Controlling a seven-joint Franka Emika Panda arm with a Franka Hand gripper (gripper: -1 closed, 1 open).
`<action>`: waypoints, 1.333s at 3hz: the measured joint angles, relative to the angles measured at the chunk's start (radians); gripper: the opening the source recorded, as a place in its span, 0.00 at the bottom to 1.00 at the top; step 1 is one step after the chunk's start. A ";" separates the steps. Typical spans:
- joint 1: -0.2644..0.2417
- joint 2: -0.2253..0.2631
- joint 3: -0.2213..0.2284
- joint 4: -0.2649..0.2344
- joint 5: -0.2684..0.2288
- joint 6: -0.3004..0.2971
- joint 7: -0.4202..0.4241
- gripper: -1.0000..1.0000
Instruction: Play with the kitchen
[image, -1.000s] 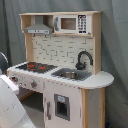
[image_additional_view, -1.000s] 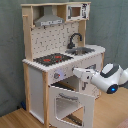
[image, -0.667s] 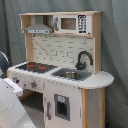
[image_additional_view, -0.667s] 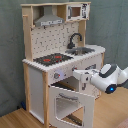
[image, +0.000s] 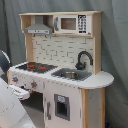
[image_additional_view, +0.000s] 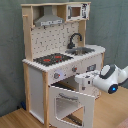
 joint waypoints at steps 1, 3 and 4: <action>0.000 0.000 -0.051 0.000 -0.074 0.047 -0.014 1.00; 0.000 0.000 -0.112 0.000 -0.243 0.147 0.052 1.00; 0.000 0.000 -0.143 -0.003 -0.318 0.184 0.114 1.00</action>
